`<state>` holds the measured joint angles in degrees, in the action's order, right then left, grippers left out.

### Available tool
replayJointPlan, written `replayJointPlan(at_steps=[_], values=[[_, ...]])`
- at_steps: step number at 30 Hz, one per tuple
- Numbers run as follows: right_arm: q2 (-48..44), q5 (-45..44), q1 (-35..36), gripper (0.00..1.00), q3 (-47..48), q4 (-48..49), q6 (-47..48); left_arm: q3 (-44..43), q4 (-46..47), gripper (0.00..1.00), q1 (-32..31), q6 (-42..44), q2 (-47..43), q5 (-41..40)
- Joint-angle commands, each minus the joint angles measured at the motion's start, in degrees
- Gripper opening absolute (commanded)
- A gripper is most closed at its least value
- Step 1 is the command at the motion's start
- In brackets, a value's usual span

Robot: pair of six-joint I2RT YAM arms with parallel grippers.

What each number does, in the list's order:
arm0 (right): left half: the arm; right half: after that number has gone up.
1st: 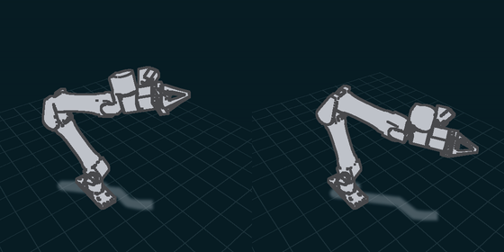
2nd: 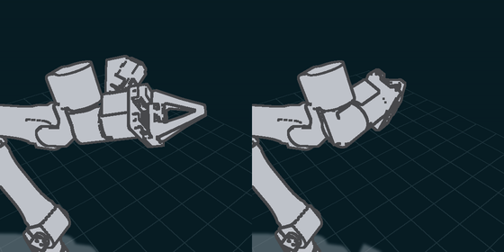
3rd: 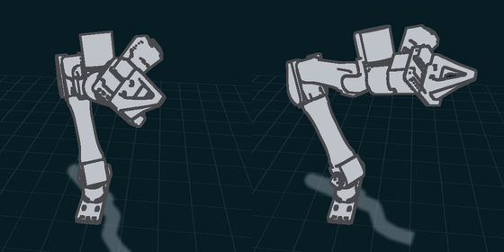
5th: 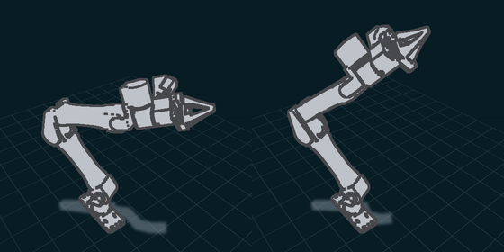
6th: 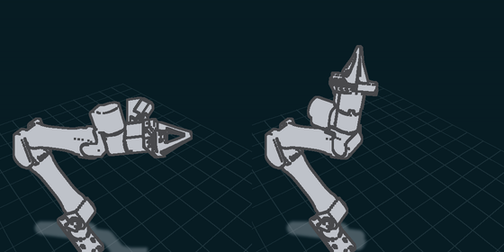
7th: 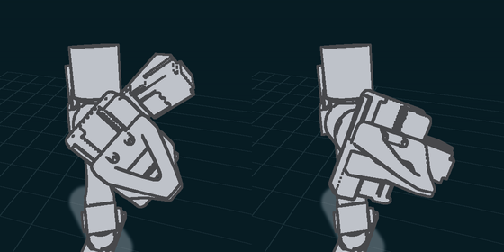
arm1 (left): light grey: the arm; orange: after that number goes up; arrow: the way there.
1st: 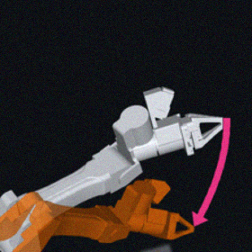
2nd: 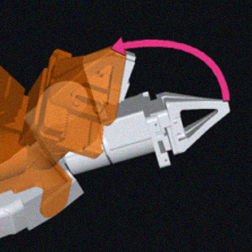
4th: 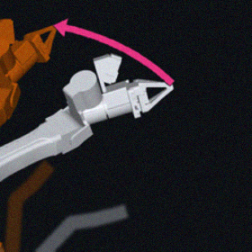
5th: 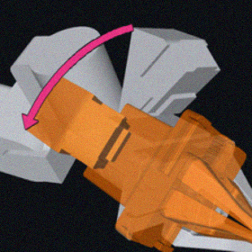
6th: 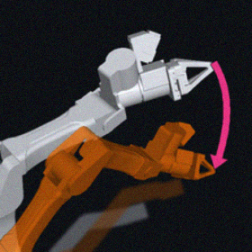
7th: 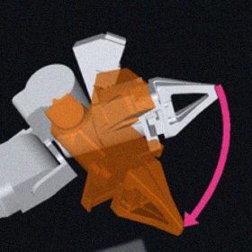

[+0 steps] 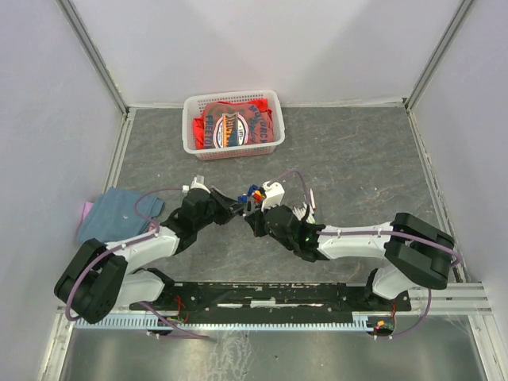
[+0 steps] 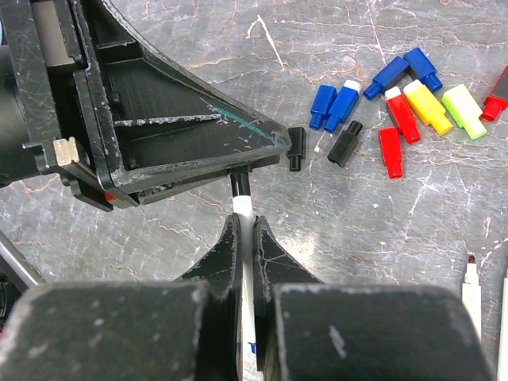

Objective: Open the pen caps

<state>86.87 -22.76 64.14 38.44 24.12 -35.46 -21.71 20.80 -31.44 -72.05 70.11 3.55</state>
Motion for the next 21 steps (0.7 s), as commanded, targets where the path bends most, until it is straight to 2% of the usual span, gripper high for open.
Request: replayJointPlan(at_steps=[1, 7, 12, 21], values=[[0.2, -4.1, 0.0, 0.01, -4.7, -12.7, 2.2, -2.0, 1.9, 0.03, 3.2, 2.4, -2.9, -14.5], [-1.1, 6.4, -0.9, 0.01, -8.7, -1.8, -2.7, 1.6, 15.9, 0.03, 4.5, 3.4, -1.1, -7.8], [-3.8, 12.6, -2.6, 0.01, -11.5, 3.3, -5.3, 4.4, 27.1, 0.03, 5.7, 2.3, 1.5, -2.7], [-5.1, 18.4, -4.8, 0.01, -15.4, 9.4, -9.5, 4.6, 30.9, 0.03, 7.7, 3.8, 1.1, 1.6]])
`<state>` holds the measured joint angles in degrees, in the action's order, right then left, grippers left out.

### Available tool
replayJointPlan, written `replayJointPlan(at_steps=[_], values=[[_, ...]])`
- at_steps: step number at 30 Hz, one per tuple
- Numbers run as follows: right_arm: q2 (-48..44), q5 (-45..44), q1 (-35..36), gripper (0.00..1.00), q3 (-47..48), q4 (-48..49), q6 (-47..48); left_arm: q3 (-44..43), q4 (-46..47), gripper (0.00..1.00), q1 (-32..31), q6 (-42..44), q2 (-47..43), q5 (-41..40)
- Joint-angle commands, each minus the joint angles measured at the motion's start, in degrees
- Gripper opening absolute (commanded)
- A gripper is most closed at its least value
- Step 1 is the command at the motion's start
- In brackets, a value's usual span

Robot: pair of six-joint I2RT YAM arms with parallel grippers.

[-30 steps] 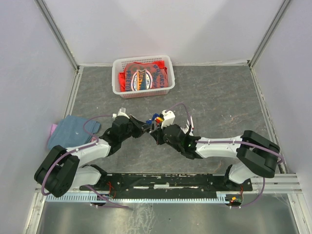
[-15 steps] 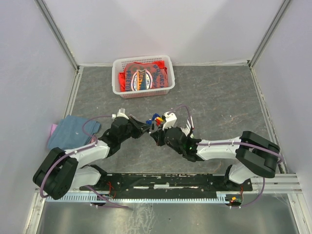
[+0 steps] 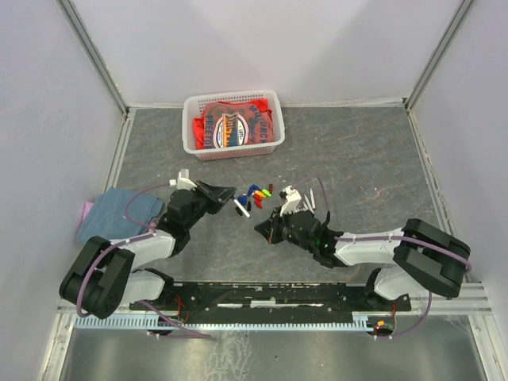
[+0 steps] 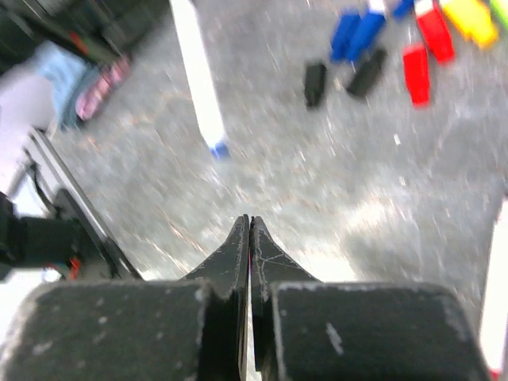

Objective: Open the pen caps

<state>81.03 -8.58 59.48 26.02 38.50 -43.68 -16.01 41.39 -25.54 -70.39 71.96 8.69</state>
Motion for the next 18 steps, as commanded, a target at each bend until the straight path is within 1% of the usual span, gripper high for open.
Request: replayJointPlan(at_steps=[1, 5, 6, 7, 10, 12, 13, 16, 18], values=[[0.6, 4.1, -0.1, 0.01, -3.1, -5.1, -1.3, -1.1, 10.5, 0.03, 1.9, 2.0, -0.7, -3.4], [-0.6, 3.4, -0.1, 0.01, -2.1, -7.6, -0.1, -0.6, 11.1, 0.03, 1.9, 1.8, -0.1, -2.8], [-1.2, 3.0, -0.1, 0.02, -1.7, -8.9, 0.4, -0.5, 11.1, 0.03, 1.9, 1.7, 0.0, -2.7], [-2.2, 2.5, -0.1, 0.05, -1.4, -10.6, 0.8, -0.3, 11.2, 0.03, 1.9, 1.7, 0.0, -2.6], [-5.1, 0.3, -0.2, 0.27, -0.4, -15.5, 2.3, -0.5, 10.1, 0.03, 1.9, 2.4, -0.4, -2.2], [-7.5, -1.0, -0.1, 0.37, -0.1, -18.5, 3.2, -1.3, 7.7, 0.03, 2.0, 3.6, -0.9, -1.3], [-8.7, -1.6, -0.1, 0.40, 0.2, -20.1, 3.8, -2.0, 6.6, 0.03, 2.0, 4.3, -1.2, -0.6], [-11.7, -2.2, -0.1, 0.46, 1.4, -23.7, 5.2, -3.0, 3.9, 0.03, 1.9, 6.2, -1.8, 1.3], [-13.3, -2.1, -0.1, 0.58, 2.1, -25.1, 6.1, -3.3, 2.9, 0.03, 1.9, 6.8, -2.3, 2.2]])
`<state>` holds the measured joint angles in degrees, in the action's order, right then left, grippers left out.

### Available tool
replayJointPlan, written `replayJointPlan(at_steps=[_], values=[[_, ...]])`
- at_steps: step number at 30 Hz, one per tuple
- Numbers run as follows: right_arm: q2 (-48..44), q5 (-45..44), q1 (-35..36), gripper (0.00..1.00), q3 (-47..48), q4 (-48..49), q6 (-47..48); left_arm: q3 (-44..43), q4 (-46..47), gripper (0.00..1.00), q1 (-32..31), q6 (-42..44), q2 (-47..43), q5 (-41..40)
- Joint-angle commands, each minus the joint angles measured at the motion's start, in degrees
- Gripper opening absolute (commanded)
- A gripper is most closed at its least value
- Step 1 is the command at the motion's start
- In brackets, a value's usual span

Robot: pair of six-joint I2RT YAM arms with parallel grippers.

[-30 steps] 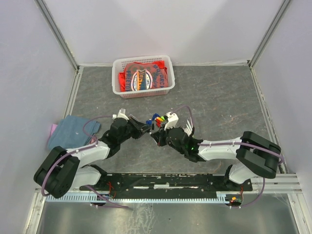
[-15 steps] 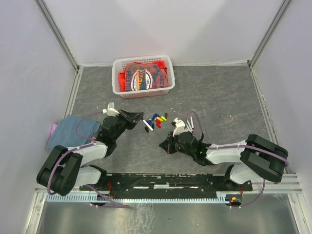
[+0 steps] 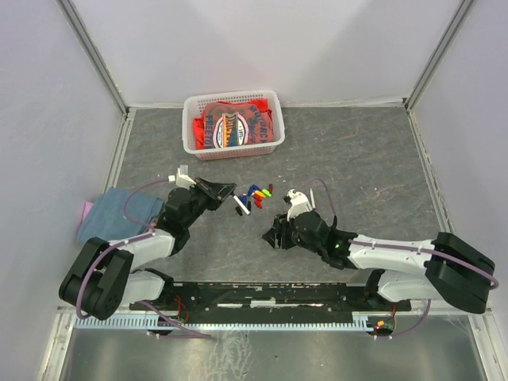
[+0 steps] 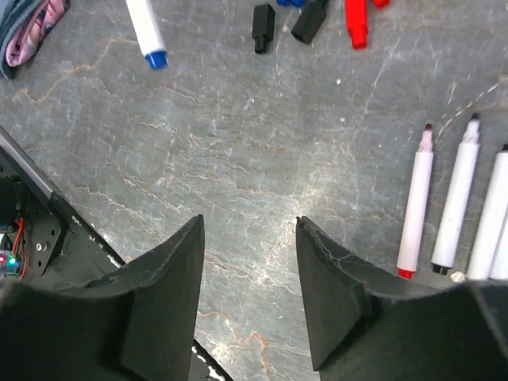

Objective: Open the pen caps

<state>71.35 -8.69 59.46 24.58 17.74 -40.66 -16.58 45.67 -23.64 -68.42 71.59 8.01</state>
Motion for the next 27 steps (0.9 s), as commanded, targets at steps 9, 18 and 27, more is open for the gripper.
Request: replayJointPlan(at_steps=[9, 18, 27], values=[[-2.6, 0.7, -0.1, 0.66, 8.4, -5.3, 5.0, -2.8, -1.3, 0.03, -0.2, 5.5, -1.3, 7.9], [2.4, 2.8, -0.1, 0.65, 13.7, -4.1, 6.0, -2.8, 0.0, 0.03, -1.3, 5.3, 0.0, 11.1], [7.1, 4.4, -0.3, 0.64, 17.0, -3.0, 6.3, -2.7, 1.6, 0.03, -1.9, 4.8, 0.6, 13.3]])
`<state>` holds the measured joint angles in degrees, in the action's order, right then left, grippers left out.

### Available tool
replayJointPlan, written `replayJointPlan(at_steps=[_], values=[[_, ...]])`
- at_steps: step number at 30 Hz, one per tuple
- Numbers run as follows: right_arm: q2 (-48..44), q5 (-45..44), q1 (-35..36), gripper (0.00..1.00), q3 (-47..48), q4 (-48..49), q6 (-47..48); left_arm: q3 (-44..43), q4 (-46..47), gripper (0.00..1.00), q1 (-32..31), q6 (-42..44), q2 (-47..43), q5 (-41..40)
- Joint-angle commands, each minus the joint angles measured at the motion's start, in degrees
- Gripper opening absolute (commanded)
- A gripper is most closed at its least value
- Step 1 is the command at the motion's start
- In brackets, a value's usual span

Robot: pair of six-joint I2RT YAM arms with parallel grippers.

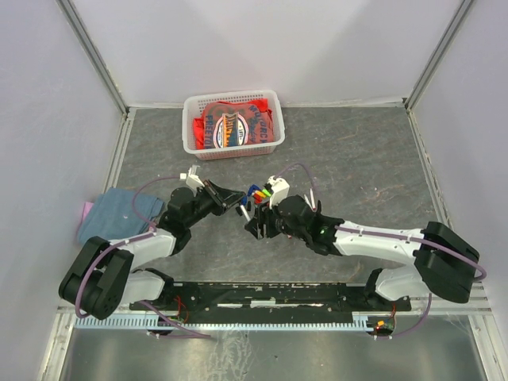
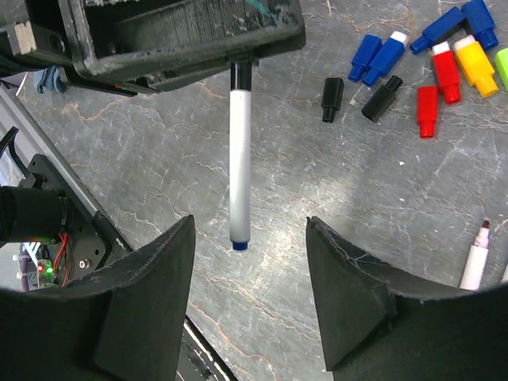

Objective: Open the pen caps

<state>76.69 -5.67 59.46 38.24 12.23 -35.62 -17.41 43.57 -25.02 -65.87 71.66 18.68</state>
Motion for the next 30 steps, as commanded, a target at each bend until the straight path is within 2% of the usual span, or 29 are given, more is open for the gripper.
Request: replayJointPlan(at_steps=[1, 7, 13, 20, 23, 26, 30], values=[[2.3, 1.9, -0.4, 0.64, 3.6, 3.1, 1.0, -2.0, 3.7, 0.03, -0.5, 2.2, 0.4, 2.9], [4.8, 5.1, -1.8, 0.59, 4.6, 6.0, -0.7, -2.1, 4.3, 0.03, -0.6, 2.1, 0.7, 5.2], [7.0, 9.9, -4.0, 0.43, 4.7, 9.9, -3.5, -2.0, 7.6, 0.03, -0.6, 0.8, 2.5, 8.0], [7.8, 12.7, -5.5, 0.33, 4.0, 13.0, -5.8, -2.0, 9.5, 0.03, -0.7, 0.2, 3.8, 9.7], [8.3, 13.5, -5.9, 0.21, 3.9, 13.5, -6.5, -2.0, 10.1, 0.03, -0.7, 0.1, 4.1, 10.1], [9.0, 13.9, -6.0, 0.03, 4.1, 13.2, -6.6, -2.2, 10.0, 0.03, -0.7, 0.1, 4.2, 10.1], [10.0, 14.0, -6.2, 0.01, 4.5, 11.6, -6.2, -3.5, 9.0, 0.03, -0.7, 0.1, 5.0, 10.2]])
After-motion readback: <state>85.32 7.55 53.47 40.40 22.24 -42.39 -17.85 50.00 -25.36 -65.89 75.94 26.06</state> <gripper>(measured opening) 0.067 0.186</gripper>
